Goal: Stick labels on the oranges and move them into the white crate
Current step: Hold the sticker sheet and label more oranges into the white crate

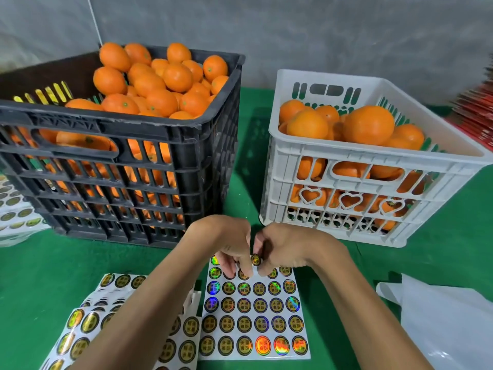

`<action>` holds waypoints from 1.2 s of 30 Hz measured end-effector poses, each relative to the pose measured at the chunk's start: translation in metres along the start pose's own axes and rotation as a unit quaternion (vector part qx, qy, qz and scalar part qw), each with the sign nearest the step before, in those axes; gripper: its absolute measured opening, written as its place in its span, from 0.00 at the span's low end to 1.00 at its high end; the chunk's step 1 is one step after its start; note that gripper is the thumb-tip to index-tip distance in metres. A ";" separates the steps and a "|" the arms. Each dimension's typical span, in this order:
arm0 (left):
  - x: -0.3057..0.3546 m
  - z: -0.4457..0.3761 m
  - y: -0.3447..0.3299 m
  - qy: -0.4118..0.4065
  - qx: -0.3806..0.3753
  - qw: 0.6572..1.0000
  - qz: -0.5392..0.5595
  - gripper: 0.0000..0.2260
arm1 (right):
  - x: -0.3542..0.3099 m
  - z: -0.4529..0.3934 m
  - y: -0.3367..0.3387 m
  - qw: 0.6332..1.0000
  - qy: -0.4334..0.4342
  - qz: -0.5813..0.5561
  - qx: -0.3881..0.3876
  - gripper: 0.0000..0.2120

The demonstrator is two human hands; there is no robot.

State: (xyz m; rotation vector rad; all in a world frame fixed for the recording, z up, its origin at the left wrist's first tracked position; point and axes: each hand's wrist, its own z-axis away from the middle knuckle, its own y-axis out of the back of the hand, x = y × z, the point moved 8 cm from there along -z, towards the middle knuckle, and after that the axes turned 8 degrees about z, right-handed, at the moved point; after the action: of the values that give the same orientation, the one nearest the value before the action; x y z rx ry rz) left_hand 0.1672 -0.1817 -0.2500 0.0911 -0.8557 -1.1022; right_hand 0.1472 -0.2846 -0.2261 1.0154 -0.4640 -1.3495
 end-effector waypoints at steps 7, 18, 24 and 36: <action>0.002 0.005 0.000 -0.009 -0.023 1.000 -0.002 0.17 | 0.008 0.003 0.007 0.996 0.039 -0.081 0.004 0.14; 0.000 0.009 0.004 -0.006 -0.017 0.998 0.063 0.15 | 0.014 0.002 0.014 0.995 0.028 -0.086 0.051 0.14; -0.004 0.010 0.004 0.010 -0.011 0.996 0.084 0.15 | -0.007 0.008 0.026 0.986 0.025 0.060 0.152 0.14; -0.002 0.014 0.006 0.044 0.048 0.993 0.094 0.14 | -0.023 0.002 0.026 0.961 0.058 0.135 0.236 0.11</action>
State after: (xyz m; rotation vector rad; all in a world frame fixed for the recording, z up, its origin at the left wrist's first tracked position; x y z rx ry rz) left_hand 0.1622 -0.1719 -0.2387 0.1360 -0.8204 -0.8751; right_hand 0.1560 -0.2659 -0.1975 1.3561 -0.8296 -0.9448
